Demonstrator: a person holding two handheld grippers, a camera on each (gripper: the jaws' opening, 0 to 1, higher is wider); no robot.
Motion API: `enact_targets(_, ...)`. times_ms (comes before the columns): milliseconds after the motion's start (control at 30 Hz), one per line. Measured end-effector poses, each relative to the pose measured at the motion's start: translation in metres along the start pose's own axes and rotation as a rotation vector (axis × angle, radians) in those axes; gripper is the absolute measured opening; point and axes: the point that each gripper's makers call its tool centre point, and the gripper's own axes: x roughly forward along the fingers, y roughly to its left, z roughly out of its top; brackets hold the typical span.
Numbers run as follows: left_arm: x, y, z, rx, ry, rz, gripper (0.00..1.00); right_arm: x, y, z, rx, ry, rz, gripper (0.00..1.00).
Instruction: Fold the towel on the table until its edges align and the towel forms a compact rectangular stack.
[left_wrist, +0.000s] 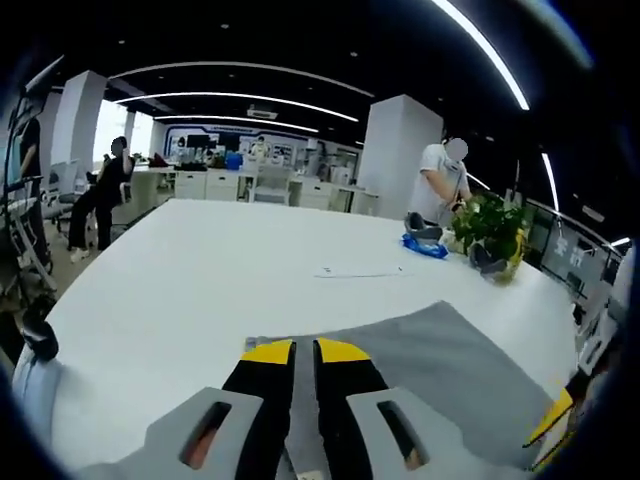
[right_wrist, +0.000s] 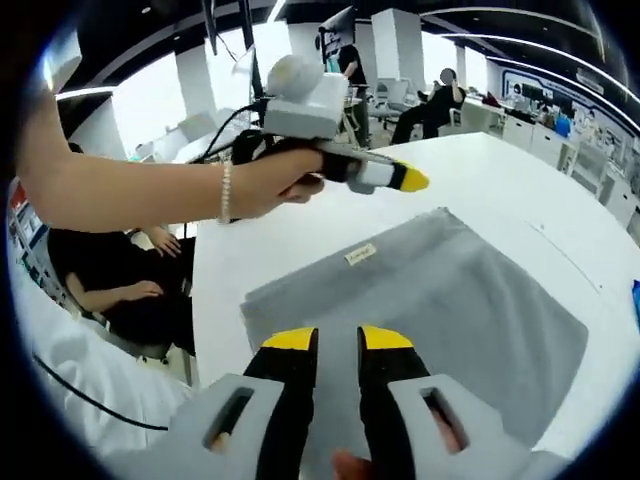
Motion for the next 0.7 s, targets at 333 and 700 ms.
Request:
enact_targets(333, -0.072, -0.032, -0.06, 0.019, 0.09, 0.023, 0.08, -0.038, -0.068, -0.016, 0.019, 0.028, -0.14, 0.08)
enact_targets(700, -0.101, -0.062, -0.096, -0.018, 0.155, 0.037, 0.08, -0.064, -0.151, -0.015, 0.059, 0.045, -0.288, 0.0)
